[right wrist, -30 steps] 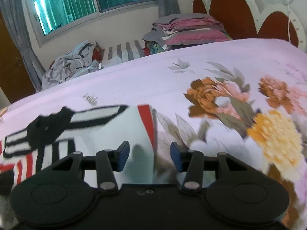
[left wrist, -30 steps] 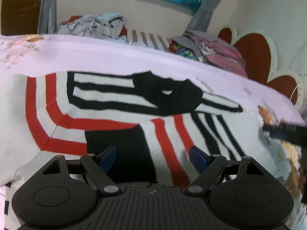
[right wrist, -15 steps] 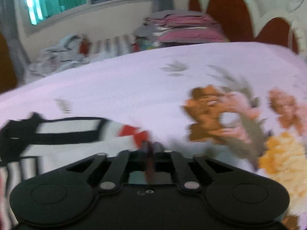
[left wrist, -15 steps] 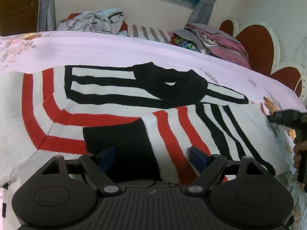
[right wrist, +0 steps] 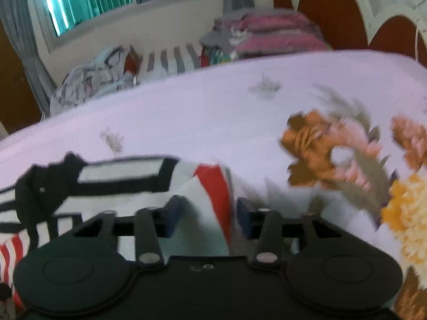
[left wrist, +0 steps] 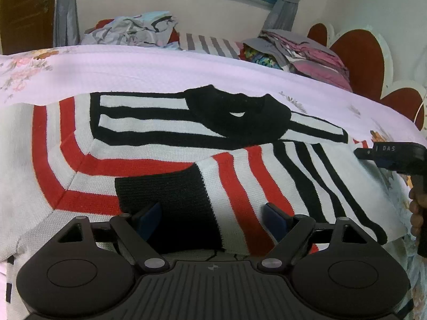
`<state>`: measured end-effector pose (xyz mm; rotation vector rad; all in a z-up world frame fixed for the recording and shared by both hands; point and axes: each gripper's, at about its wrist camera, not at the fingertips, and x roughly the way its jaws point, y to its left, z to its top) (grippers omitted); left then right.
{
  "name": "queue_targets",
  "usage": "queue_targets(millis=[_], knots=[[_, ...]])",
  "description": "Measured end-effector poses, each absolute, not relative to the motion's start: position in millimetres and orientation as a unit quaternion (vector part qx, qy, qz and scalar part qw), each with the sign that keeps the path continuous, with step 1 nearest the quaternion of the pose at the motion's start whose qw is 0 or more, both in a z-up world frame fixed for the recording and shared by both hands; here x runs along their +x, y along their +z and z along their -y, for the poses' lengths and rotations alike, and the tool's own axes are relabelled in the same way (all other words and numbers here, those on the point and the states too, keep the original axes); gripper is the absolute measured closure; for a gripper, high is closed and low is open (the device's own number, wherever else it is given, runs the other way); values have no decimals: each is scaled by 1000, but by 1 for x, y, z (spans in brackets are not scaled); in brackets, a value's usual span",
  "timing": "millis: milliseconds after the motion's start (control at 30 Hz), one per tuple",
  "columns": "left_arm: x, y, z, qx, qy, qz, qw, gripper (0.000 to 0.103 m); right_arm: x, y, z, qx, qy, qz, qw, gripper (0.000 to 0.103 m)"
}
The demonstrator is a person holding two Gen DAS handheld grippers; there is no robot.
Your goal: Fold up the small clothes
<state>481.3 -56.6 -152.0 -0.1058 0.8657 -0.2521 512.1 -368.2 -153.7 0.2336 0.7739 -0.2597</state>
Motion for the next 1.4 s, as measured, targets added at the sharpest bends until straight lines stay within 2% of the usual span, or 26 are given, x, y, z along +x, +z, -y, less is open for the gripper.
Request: queue_targets(millis=[33,100,233,367,533,667,833,933,1000,1033,1133,1400], knots=[[481,-152,57,-50,-122,-418,899,21,512,-153,365,105,-127,-375,912,80],[481,-152,57,-47,-122,-417,899,21,512,-151,361,85,-134,-374,914,90],[480,-151,58,-46,-120,-418,899,21,509,-155,369,85,-149,-370,913,93],[480,-153,60,-35,-121,-416,900,21,511,-155,358,37,-146,-376,914,92],[477,-145,58,-49,-110,-423,898,21,489,-129,357,69,-135,-345,926,81],[468,-144,55,-51,-109,-421,899,21,468,-118,323,58,-75,-339,936,81],[465,-147,58,-30,-106,-424,899,21,448,-137,277,21,-21,-367,930,81],[461,-138,51,-54,-93,-430,897,21,444,-154,274,7,-25,-393,919,81],[454,-132,44,-70,-88,-429,896,21,441,-150,274,9,-27,-392,919,80],[450,-131,40,-75,-84,-428,897,21,440,-146,273,15,-22,-392,920,76],[438,-125,24,-84,-69,-428,897,21,439,-136,258,26,2,-383,924,71],[412,-115,-46,-101,-25,-428,898,21,435,-123,190,24,60,-375,925,67]])
